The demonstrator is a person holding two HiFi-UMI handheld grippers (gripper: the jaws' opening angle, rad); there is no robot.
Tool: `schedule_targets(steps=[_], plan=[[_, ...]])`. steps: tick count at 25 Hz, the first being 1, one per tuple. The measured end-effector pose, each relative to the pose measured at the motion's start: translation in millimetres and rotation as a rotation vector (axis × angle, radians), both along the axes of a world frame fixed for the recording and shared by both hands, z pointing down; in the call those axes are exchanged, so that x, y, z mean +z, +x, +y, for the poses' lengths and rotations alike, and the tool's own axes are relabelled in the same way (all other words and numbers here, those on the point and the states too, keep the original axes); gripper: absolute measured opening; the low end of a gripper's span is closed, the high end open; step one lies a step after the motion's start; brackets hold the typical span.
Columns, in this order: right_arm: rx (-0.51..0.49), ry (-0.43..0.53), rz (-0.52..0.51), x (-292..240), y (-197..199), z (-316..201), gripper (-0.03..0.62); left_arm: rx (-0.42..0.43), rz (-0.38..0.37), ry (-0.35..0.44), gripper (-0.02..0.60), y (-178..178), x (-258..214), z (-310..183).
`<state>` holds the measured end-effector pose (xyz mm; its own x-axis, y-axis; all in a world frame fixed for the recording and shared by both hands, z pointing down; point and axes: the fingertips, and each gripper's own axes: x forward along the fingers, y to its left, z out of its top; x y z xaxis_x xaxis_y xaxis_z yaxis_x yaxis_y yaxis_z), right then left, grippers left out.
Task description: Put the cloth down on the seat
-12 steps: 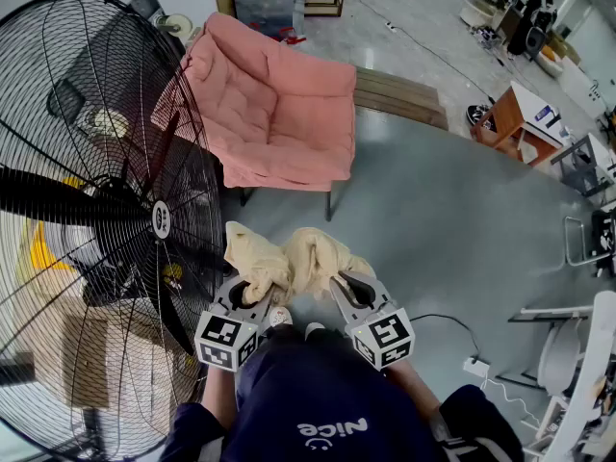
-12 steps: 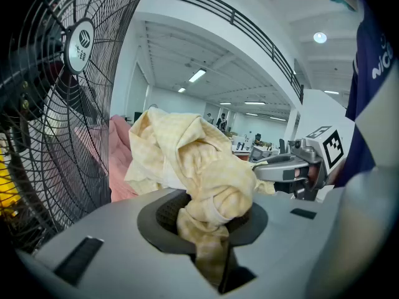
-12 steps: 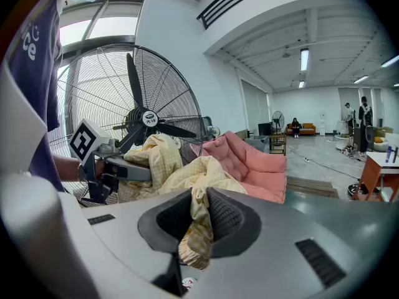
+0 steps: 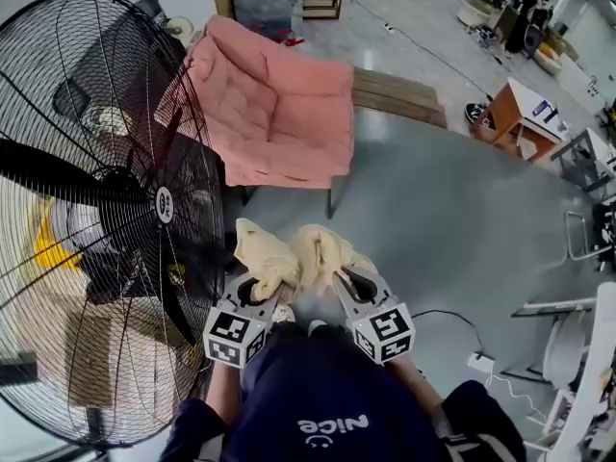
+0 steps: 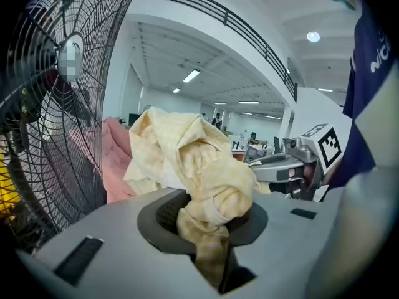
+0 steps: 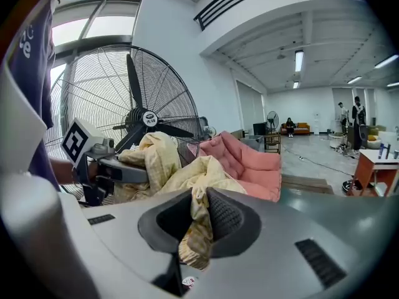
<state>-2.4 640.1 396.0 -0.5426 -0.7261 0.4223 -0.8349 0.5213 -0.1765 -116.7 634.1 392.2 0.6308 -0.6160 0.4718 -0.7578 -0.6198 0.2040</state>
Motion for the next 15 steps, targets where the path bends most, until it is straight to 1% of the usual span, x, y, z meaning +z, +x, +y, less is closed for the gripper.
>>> schedule_targets(steps=[4, 6, 9, 15], plan=[[0.046, -0.006, -0.04, -0.3, 2.5, -5.6, 0.078, -0.004, 0.018, -0.002, 0.104, 0.3, 1.1, -4.8], [0.063, -0.001, -0.044, 0.3, 2.1, -10.5, 0.078, -0.001, 0.022, -0.001, 0.106, -0.8, 2.1, -10.8], [0.086, 0.002, -0.025, 2.3, 2.3, -19.1, 0.078, 0.018, 0.001, 0.006, 0.106, 0.5, 7.2, -21.2], [0.151, 0.007, -0.051, 8.8, -2.0, -40.5, 0.078, 0.027, -0.007, 0.011, 0.106, -2.3, 15.4, -43.6]])
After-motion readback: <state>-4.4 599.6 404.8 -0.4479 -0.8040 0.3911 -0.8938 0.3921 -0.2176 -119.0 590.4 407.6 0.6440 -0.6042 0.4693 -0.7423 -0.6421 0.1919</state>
